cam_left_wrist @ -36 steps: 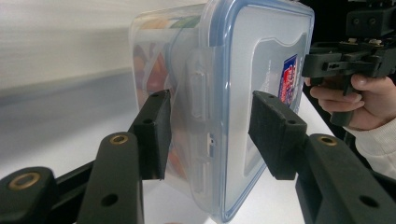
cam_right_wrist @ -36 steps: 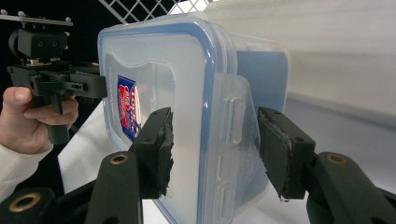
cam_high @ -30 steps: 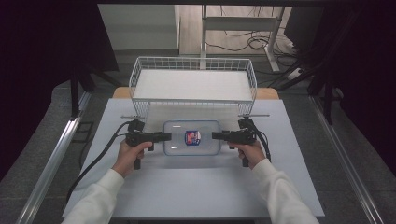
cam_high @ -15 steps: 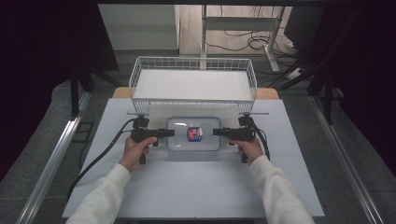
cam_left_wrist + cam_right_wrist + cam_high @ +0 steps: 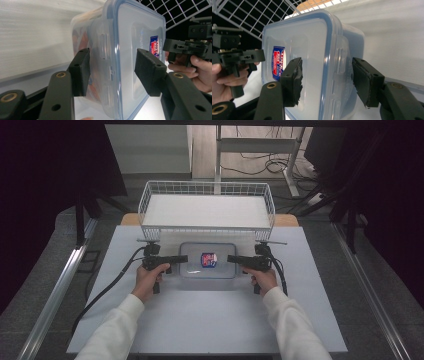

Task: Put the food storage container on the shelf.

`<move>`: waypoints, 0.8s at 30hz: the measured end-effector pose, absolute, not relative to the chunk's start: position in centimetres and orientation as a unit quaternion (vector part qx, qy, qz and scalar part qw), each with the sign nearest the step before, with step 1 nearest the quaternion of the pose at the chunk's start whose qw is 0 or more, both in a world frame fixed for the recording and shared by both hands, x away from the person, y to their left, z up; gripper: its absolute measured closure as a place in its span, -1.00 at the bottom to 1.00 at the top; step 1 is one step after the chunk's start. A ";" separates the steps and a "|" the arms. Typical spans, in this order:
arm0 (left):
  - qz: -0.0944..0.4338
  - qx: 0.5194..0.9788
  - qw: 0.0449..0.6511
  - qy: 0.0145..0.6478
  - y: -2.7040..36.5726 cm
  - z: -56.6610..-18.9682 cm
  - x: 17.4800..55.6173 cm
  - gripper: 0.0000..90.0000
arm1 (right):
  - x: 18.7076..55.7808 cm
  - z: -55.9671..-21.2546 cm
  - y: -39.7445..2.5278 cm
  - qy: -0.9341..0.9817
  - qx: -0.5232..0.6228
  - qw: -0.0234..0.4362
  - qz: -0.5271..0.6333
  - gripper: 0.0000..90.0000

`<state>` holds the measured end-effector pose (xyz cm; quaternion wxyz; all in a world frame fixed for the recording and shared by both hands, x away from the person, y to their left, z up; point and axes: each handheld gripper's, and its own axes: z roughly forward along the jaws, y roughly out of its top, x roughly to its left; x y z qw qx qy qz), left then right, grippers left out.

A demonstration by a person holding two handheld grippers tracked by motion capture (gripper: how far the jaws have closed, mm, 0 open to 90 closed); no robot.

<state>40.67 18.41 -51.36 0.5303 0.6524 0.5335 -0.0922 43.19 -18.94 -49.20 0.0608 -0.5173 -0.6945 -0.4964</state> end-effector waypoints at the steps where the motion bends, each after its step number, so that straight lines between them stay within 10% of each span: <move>1: -0.092 0.650 0.530 0.536 18.4 -51.4 40.8 0.05 | 43.2 -49.3 -18.9 -0.689 -0.523 0.063 -0.498 -0.04; 24: -0.038 0.662 0.535 0.523 18.2 -50.2 39.4 -0.33 | 41.6 -48.5 -18.3 -0.662 -0.563 -0.011 -0.494 -0.40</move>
